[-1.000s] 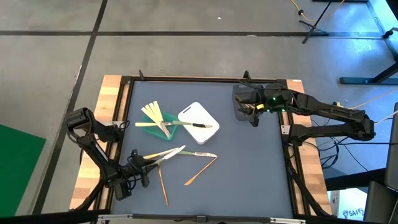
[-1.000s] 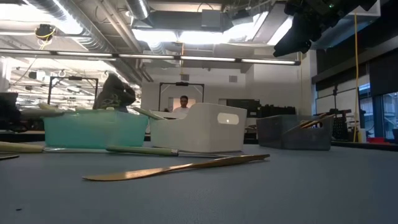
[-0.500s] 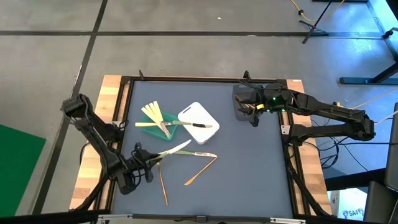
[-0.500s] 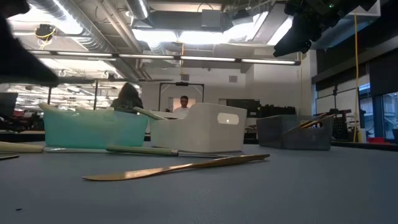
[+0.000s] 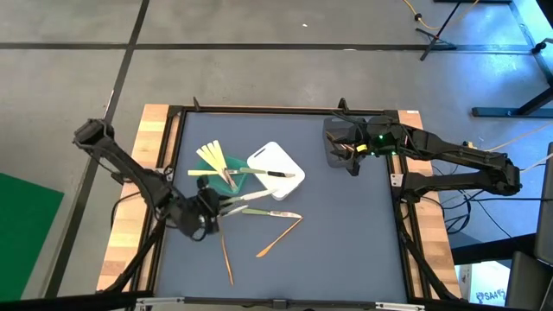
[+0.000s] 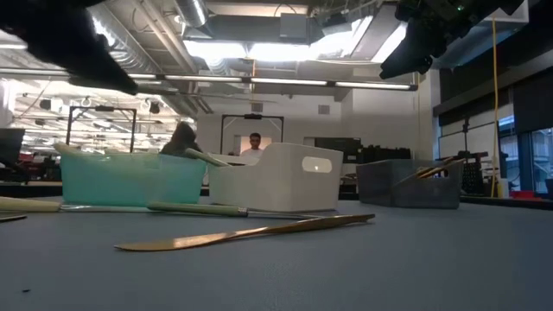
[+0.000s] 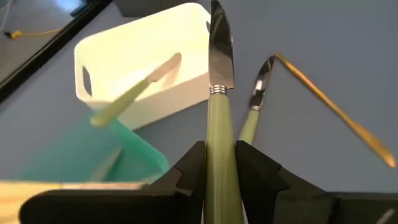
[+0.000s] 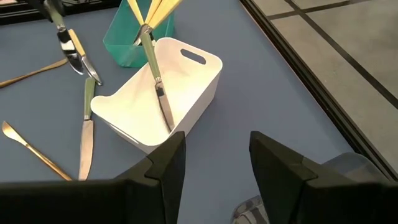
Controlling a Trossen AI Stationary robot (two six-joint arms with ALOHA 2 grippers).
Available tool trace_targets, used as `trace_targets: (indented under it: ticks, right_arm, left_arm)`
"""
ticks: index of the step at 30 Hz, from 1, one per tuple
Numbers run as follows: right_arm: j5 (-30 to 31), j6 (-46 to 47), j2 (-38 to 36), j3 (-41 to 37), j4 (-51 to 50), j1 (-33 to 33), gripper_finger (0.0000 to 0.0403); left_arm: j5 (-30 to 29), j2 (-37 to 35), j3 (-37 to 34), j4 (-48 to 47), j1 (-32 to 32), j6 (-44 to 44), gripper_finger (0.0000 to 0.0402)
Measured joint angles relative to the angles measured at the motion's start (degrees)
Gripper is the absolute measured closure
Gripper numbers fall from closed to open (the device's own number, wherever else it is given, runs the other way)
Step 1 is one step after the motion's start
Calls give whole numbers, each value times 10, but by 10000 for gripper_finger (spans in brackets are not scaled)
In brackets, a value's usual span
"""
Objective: Sort silverware by color (type)
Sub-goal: Put the left green table knife into the white bin
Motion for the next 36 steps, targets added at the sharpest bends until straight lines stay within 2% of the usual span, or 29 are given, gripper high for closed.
trace_targets:
  ticks: [8, 14, 21, 26, 36]
  right_arm:
    - [0, 0, 0, 0, 0, 0, 236]
    - [0, 0, 0, 0, 0, 0, 236]
    - [0, 0, 0, 0, 0, 0, 236]
    - [0, 0, 0, 0, 0, 0, 236]
    - [0, 0, 0, 0, 1, 0, 236]
  left_arm:
    - [156, -35, 0, 69, 147, 229, 331]
    - [265, -35, 0, 96, 255, 354, 331]
    - [354, -35, 0, 95, 368, 445, 331]
    - [392, -35, 0, 96, 431, 485, 331]
    - [469, 7, 1, 120, 497, 531, 331]
